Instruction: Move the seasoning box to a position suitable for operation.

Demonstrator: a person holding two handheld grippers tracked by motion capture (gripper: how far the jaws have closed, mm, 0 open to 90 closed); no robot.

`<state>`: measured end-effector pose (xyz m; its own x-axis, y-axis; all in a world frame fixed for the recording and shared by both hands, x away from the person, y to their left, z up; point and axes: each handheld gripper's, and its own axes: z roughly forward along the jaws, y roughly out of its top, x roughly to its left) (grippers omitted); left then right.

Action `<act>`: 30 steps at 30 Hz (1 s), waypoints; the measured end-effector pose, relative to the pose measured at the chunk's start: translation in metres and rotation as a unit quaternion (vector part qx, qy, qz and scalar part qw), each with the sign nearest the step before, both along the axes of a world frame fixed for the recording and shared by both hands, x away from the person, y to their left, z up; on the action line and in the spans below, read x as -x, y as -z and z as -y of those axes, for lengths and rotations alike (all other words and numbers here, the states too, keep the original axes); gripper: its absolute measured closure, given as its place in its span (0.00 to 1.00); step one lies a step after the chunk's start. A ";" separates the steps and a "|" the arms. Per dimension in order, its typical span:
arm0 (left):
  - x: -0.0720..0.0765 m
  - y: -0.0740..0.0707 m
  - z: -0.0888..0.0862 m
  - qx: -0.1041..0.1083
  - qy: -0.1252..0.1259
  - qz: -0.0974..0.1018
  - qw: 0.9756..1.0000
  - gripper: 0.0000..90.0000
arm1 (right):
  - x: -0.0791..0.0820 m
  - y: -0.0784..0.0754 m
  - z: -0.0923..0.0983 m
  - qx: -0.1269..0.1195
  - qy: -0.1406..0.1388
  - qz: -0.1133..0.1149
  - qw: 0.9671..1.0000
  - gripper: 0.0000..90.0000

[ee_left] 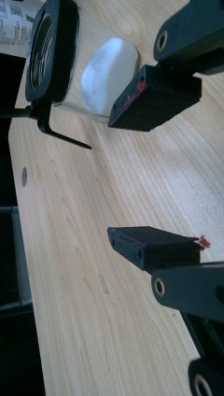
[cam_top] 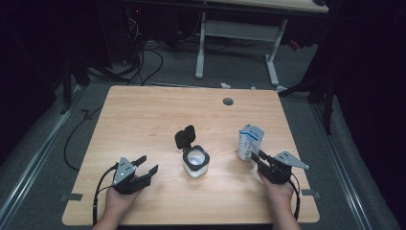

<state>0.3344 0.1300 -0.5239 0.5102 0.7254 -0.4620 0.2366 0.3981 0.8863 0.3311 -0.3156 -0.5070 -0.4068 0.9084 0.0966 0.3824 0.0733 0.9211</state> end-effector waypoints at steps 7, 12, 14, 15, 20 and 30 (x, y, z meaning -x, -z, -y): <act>-0.001 0.001 0.002 -0.009 -0.002 -0.008 1.000 0.45 | 0.017 0.004 -0.003 0.020 0.006 -0.014 1.000 0.68; -0.003 0.003 0.004 -0.014 -0.004 -0.013 1.000 0.44 | 0.030 0.007 -0.004 0.024 0.003 -0.024 0.999 0.66; -0.003 0.003 0.005 -0.017 -0.004 -0.013 1.000 0.44 | 0.034 0.009 -0.004 0.030 0.002 -0.028 0.999 0.66; -0.004 0.004 0.006 -0.021 -0.008 -0.013 1.000 0.44 | 0.036 0.010 -0.005 0.032 0.001 -0.027 0.999 0.66; -0.008 0.006 0.008 -0.026 -0.010 -0.037 0.999 0.43 | 0.044 0.013 -0.011 0.051 -0.007 -0.031 0.998 0.65; -0.011 0.005 0.011 -0.042 -0.022 -0.049 0.998 0.41 | 0.043 0.015 -0.035 0.080 -0.038 -0.034 0.995 0.65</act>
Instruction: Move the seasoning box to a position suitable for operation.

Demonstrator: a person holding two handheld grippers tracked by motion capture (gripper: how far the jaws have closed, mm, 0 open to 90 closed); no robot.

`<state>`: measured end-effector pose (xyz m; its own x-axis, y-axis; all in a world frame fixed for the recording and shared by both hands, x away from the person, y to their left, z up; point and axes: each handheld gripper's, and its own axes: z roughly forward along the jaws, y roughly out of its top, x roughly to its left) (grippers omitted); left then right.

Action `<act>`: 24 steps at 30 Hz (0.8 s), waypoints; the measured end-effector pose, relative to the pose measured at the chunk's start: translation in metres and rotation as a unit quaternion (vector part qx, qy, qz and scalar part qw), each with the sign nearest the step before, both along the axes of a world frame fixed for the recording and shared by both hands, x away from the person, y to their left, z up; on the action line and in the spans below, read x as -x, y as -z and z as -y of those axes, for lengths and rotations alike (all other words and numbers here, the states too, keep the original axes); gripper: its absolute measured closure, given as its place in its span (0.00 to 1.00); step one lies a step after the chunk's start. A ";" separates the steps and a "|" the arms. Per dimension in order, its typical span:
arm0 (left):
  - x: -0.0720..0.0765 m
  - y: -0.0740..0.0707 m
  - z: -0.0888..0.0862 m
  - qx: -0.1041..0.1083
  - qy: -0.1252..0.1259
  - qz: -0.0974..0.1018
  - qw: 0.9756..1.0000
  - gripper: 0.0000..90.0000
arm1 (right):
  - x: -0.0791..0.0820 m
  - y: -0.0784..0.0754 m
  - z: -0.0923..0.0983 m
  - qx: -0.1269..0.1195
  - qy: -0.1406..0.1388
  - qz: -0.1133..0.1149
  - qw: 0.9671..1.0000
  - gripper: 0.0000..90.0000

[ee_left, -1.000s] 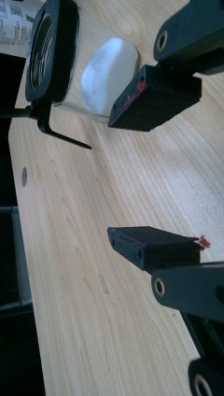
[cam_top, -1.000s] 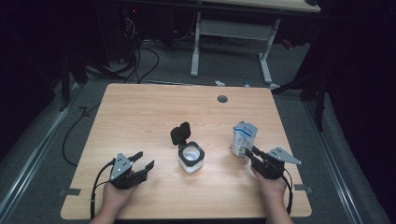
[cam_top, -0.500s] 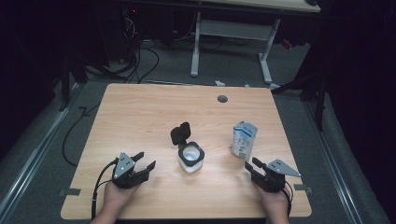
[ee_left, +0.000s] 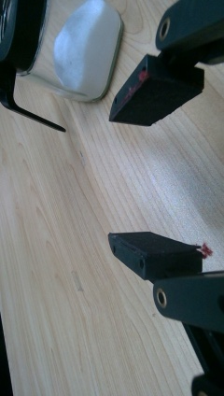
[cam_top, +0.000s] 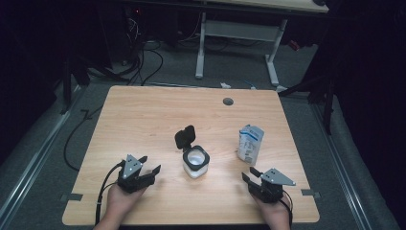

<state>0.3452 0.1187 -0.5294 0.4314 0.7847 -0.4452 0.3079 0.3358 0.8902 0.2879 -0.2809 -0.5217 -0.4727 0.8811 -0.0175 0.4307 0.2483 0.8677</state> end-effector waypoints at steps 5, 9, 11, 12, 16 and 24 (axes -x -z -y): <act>0.002 0.000 0.000 -0.003 0.007 -0.001 1.000 0.47 | -0.005 0.000 -0.016 0.004 0.007 0.002 1.000 0.68; 0.002 0.000 0.001 0.001 0.012 -0.004 1.000 0.49 | -0.008 0.000 -0.029 0.008 0.000 0.003 1.000 0.69; 0.002 0.000 0.001 0.001 0.014 -0.006 1.000 0.52 | -0.011 0.000 -0.036 0.009 -0.008 0.007 1.000 0.69; 0.002 0.000 0.001 0.002 0.014 -0.007 1.000 0.54 | -0.012 -0.001 -0.039 0.011 -0.009 0.006 1.000 0.69; 0.000 -0.001 0.002 0.007 0.014 -0.016 1.000 0.58 | -0.020 -0.002 -0.053 0.010 -0.013 0.003 1.000 0.70; -0.008 -0.011 0.009 0.035 0.010 -0.028 0.999 0.76 | -0.027 -0.008 -0.070 0.001 -0.030 0.001 1.000 0.73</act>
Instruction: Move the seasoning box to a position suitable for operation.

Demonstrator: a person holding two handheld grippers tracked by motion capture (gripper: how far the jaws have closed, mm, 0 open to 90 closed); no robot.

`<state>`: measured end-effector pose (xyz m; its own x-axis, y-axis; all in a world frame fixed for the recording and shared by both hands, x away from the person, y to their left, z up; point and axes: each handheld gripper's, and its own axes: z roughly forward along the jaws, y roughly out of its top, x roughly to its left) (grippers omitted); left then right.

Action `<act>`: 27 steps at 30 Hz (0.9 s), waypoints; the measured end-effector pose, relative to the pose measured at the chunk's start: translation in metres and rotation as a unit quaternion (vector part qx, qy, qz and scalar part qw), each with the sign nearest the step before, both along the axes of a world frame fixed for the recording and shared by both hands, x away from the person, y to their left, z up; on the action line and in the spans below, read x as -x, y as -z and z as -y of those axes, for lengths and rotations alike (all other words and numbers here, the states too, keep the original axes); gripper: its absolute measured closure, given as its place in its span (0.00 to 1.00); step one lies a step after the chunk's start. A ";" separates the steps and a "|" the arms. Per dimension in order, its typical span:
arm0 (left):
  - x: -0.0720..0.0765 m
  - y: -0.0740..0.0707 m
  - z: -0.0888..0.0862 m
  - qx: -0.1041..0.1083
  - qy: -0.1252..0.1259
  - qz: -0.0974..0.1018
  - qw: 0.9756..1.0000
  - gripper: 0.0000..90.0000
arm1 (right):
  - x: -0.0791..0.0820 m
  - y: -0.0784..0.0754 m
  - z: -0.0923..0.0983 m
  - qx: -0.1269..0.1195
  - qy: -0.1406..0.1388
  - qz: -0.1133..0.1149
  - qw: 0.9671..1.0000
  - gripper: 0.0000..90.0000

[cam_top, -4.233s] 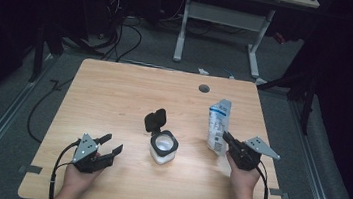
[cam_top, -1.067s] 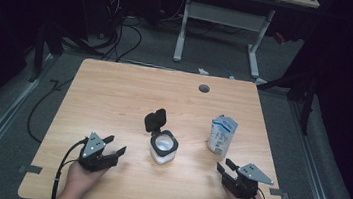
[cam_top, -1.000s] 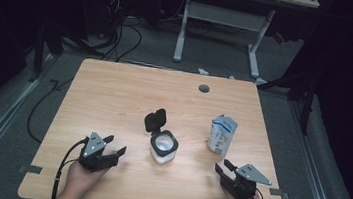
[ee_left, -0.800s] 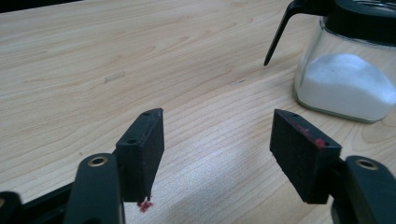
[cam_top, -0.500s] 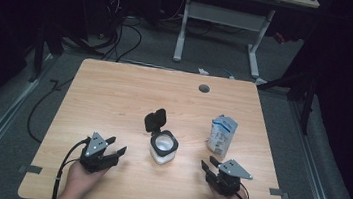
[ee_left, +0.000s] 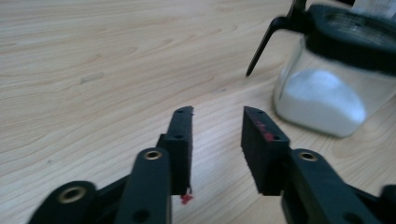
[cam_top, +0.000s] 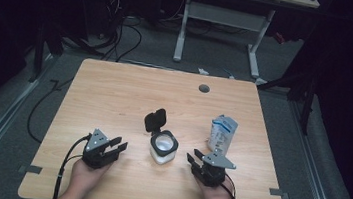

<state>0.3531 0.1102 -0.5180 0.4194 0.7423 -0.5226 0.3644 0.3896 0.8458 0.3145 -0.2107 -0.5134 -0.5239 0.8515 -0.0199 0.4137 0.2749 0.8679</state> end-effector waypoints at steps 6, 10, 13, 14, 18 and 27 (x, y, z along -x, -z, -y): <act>-0.019 -0.016 0.020 -0.004 -0.012 0.009 1.000 0.95 | 0.004 0.008 -0.006 -0.002 -0.022 -0.014 1.000 0.82; -0.032 -0.032 0.035 0.007 -0.012 0.015 1.000 1.00 | 0.003 0.010 -0.013 0.010 -0.033 -0.015 0.999 0.94; -0.037 -0.041 0.045 0.016 -0.007 0.017 1.000 1.00 | 0.003 0.008 -0.016 0.010 -0.040 -0.013 0.999 1.00; -0.038 -0.044 0.048 0.017 -0.006 0.018 1.000 1.00 | 0.003 0.007 -0.016 0.009 -0.042 -0.013 0.999 1.00; -0.040 -0.052 0.057 0.028 0.002 0.020 0.999 1.00 | 0.003 0.007 -0.019 0.008 -0.044 -0.013 0.999 0.99; -0.037 -0.056 0.057 0.035 0.002 0.025 0.999 1.00 | 0.003 0.008 -0.026 0.008 -0.055 -0.017 0.998 0.97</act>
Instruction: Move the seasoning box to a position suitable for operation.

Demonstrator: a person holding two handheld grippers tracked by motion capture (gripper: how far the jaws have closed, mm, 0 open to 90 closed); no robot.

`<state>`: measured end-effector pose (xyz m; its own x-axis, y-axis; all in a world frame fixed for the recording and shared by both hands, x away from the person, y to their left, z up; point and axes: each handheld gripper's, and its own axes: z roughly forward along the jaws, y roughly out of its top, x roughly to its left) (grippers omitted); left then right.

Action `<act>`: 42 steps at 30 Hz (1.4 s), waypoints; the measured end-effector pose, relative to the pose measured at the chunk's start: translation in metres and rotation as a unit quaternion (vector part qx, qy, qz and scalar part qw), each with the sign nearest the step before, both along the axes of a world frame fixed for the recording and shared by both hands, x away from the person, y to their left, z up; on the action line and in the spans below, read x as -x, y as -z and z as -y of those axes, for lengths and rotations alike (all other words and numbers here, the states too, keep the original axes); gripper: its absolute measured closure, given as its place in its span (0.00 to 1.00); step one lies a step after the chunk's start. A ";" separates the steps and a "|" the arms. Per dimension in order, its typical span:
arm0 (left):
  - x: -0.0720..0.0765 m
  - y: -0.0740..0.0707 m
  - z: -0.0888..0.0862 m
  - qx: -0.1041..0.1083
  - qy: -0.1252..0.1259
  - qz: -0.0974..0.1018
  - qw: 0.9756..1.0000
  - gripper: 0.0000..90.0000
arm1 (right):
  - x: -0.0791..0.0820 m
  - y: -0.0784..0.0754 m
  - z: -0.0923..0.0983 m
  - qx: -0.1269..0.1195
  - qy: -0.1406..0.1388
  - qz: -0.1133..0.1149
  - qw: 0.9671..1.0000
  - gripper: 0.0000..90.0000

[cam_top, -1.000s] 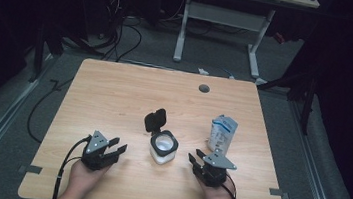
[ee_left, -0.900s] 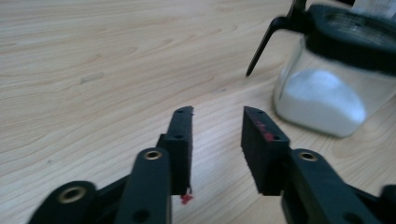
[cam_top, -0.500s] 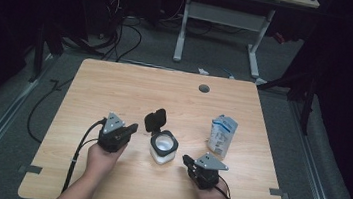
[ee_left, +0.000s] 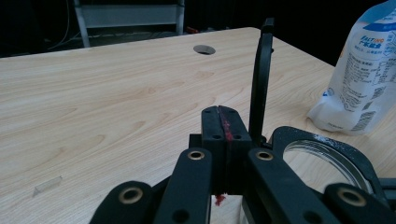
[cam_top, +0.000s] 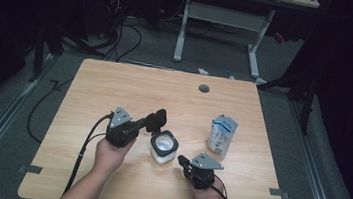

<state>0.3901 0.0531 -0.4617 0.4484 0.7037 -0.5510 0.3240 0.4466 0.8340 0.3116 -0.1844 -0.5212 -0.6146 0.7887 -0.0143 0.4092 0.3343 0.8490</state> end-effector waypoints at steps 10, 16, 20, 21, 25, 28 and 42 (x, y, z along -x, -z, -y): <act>0.010 0.000 0.005 0.002 0.013 0.011 1.000 1.00 | 0.001 0.001 -0.009 -0.003 -0.014 -0.001 1.000 0.95; 0.016 0.004 0.006 0.003 0.020 0.007 1.000 1.00 | 0.001 0.001 -0.013 -0.001 -0.018 -0.003 1.000 0.95; 0.021 0.007 0.008 0.003 0.026 0.007 1.000 1.00 | 0.001 0.001 -0.014 -0.001 -0.019 -0.002 1.000 0.95; 0.022 0.007 0.009 0.002 0.029 0.007 1.000 1.00 | 0.001 0.001 -0.014 -0.002 -0.019 -0.002 1.000 0.95; 0.026 0.010 0.012 -0.002 0.038 0.005 0.999 0.99 | 0.001 0.001 -0.014 -0.002 -0.018 -0.003 1.000 0.95; 0.028 0.012 0.014 -0.004 0.039 0.005 0.999 0.98 | 0.001 0.001 -0.014 -0.002 -0.018 -0.001 1.000 0.95; 0.035 0.029 0.003 -0.031 0.024 0.004 0.999 0.96 | 0.002 0.000 -0.008 0.001 -0.013 0.000 1.000 0.95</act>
